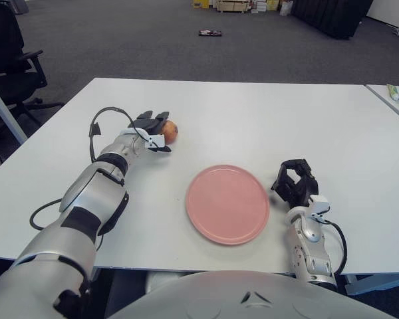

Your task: Put the apple into the plate.

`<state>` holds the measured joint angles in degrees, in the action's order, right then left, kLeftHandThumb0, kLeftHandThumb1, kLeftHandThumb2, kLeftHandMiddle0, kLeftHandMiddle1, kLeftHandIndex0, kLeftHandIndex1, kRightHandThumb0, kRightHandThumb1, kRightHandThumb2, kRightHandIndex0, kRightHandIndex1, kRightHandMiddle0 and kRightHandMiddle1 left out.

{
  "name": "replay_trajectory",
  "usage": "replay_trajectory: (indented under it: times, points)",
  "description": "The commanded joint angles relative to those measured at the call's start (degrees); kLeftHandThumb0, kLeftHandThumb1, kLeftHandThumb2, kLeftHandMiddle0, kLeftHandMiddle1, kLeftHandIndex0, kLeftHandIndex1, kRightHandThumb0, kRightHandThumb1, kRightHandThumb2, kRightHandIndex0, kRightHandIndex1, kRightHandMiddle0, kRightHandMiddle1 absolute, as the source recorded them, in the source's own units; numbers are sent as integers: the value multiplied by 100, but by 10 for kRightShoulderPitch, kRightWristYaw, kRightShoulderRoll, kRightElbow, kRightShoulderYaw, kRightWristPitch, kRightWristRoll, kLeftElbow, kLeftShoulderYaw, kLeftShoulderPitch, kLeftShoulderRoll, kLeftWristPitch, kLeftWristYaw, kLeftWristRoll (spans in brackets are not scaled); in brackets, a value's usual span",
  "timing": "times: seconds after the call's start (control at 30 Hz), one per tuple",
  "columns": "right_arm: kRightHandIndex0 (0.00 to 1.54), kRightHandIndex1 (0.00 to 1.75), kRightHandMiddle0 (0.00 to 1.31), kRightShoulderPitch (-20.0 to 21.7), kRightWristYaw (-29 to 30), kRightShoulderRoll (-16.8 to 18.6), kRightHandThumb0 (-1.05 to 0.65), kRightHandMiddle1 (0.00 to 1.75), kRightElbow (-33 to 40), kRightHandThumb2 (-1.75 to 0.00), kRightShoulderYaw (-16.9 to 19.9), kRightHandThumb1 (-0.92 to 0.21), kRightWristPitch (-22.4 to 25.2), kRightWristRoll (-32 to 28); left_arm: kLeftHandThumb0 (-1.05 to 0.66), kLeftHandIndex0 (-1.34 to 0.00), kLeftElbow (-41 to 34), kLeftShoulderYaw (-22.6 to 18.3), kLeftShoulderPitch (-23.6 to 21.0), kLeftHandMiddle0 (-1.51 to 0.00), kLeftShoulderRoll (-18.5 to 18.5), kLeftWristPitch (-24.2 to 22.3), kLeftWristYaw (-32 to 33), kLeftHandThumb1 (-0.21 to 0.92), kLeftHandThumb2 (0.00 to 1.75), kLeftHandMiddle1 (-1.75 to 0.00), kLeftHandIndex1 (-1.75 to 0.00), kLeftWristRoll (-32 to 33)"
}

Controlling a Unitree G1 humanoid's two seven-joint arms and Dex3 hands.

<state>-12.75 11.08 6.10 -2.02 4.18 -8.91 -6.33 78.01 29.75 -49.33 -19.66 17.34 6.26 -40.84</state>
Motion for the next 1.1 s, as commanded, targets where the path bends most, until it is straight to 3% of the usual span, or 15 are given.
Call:
replay_trajectory:
  times: [0.0, 0.53, 0.8, 1.07]
  points:
    - [98, 175, 41, -12, 4, 20, -41, 175, -8, -100, 3, -57, 17, -6, -105, 0, 2, -7, -2, 0, 1, -7, -11, 92, 17, 0, 0, 8]
    - [97, 175, 41, -9, 5, 19, -41, 175, -13, -100, 3, -57, 9, -2, -101, -1, 1, 0, -11, 0, 3, -16, -40, 92, 27, 0, -1, 6]
    - [97, 175, 42, -8, 6, 21, -41, 175, -12, -101, 4, -57, 13, -5, -94, 0, -2, 8, -12, -8, 4, -8, -22, 90, 26, -6, -36, 0]
    - [97, 175, 42, -6, 4, 23, -41, 175, -13, -101, 6, -57, 12, -12, -92, 0, -4, 22, -19, -12, 10, -1, -3, 90, 28, -10, -53, -11]
